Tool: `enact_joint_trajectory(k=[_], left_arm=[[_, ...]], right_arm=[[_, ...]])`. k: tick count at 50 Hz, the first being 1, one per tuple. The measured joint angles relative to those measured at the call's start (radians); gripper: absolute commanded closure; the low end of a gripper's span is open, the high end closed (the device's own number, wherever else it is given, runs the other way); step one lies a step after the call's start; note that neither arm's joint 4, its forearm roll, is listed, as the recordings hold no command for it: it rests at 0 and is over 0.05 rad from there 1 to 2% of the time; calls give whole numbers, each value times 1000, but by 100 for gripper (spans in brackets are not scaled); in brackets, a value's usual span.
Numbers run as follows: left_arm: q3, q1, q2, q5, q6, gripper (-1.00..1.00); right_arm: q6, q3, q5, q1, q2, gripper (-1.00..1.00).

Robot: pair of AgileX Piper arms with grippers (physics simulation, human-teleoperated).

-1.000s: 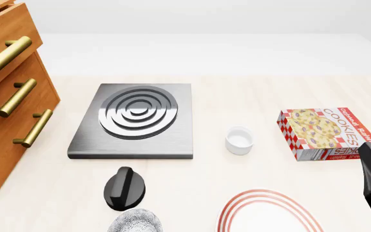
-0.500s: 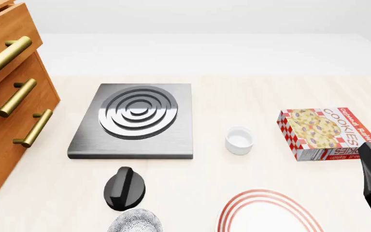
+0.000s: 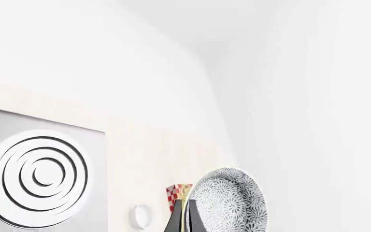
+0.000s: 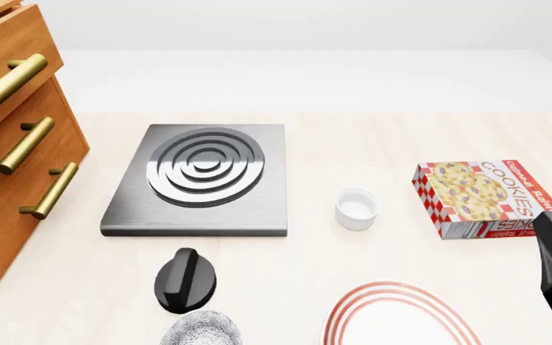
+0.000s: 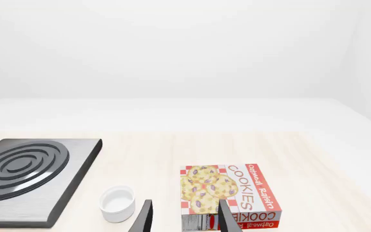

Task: Pick the akita bowl on the wooden cabinet and place it on the plate.

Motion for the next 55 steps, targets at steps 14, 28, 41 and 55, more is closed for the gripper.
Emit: enact_joint_trajectory(k=[14, 28, 41, 55], left_arm=[[21, -38, 3, 16, 32, 100], [31, -64, 3, 41, 66, 100], [41, -93, 12, 58, 98, 100], [38, -137, 33, 73, 126, 100]], right_arm=[[0, 0, 0, 0, 0, -100], [0, 0, 0, 0, 0, -100], [0, 0, 0, 0, 0, -100], [0, 0, 0, 0, 0, -100]])
